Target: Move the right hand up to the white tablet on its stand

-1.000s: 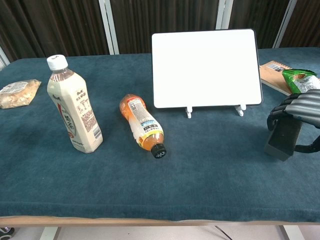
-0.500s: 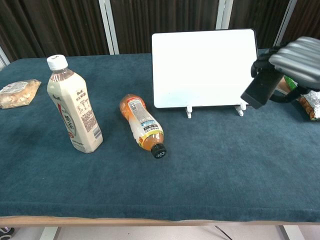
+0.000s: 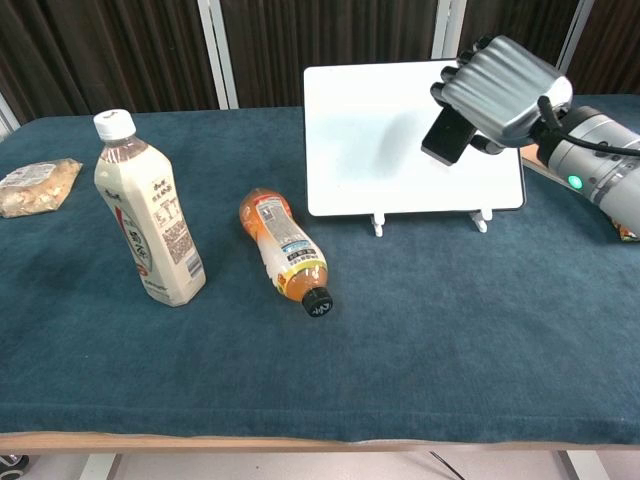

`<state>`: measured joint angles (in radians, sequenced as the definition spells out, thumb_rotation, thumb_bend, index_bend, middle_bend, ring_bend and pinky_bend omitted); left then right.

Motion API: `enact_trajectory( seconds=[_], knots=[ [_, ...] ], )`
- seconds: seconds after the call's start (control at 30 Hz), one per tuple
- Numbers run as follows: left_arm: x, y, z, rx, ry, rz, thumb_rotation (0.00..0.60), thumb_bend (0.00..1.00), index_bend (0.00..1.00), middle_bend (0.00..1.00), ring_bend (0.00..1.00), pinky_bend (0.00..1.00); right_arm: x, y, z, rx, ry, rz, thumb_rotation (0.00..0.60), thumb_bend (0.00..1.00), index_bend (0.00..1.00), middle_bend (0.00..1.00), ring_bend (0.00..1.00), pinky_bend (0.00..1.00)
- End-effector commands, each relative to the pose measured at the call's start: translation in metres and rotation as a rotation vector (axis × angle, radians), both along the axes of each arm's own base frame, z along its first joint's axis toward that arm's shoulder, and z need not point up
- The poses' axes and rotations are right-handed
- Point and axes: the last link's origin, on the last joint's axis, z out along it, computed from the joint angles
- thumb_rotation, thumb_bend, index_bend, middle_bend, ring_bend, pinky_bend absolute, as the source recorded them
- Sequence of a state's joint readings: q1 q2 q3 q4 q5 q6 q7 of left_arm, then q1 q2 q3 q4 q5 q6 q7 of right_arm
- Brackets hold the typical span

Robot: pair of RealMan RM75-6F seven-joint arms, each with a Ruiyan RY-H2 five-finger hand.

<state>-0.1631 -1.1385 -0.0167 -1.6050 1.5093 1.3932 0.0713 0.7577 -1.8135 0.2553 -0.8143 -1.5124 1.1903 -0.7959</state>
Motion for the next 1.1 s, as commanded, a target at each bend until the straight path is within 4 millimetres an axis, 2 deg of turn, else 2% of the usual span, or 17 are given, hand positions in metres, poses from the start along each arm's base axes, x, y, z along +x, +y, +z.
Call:
enact_trajectory(
  seconds=[0.03,0.47,1.1],
  knots=[
    [0.0,0.0,0.001,0.002,-0.002,0.001,0.6,0.33,0.0,0.0,0.0,0.06,0.007,-0.007,-0.006,-0.002,-0.036,-0.008,0.6,0.24,0.78,0.5,0.4,0.25],
    [0.0,0.001,0.0,0.001,0.006,0.007,0.6,0.33,0.0,0.0,0.0,0.06,0.001,-0.016,-0.017,0.006,-0.062,-0.052,0.6,0.24,0.74,0.5,0.4,0.23],
    [-0.002,0.001,0.002,0.003,0.003,0.015,0.6,0.33,0.0,0.0,0.0,0.06,-0.009,-0.025,-0.021,-0.009,-0.053,-0.093,0.6,0.24,0.67,0.5,0.4,0.22]
  ],
)
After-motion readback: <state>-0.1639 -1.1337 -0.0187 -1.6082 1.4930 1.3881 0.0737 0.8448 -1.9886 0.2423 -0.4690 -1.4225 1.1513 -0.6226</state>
